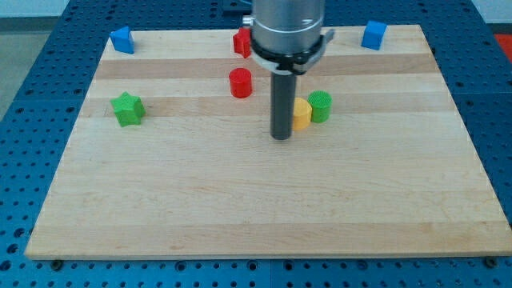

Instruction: Place the yellow heart vertically below the blue cube

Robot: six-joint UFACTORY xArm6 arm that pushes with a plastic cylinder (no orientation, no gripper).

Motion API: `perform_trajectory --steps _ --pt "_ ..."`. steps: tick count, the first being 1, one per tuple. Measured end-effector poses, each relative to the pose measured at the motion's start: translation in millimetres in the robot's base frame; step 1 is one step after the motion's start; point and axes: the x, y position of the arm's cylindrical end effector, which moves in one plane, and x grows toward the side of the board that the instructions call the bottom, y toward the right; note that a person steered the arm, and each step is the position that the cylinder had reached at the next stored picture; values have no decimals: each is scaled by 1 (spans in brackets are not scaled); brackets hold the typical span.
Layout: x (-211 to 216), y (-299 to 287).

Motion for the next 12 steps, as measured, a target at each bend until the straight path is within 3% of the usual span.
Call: perform_trajectory --steps 1,2,3,5,7,8,9,10,11,12 --pt "-14 -25" --pt "-37 -13" --pt "-42 37" --pt "-1 108" --pt "28 80" --pt "51 107" --pt "41 157" --pt "34 172" --pt "63 176" --pt "52 191"
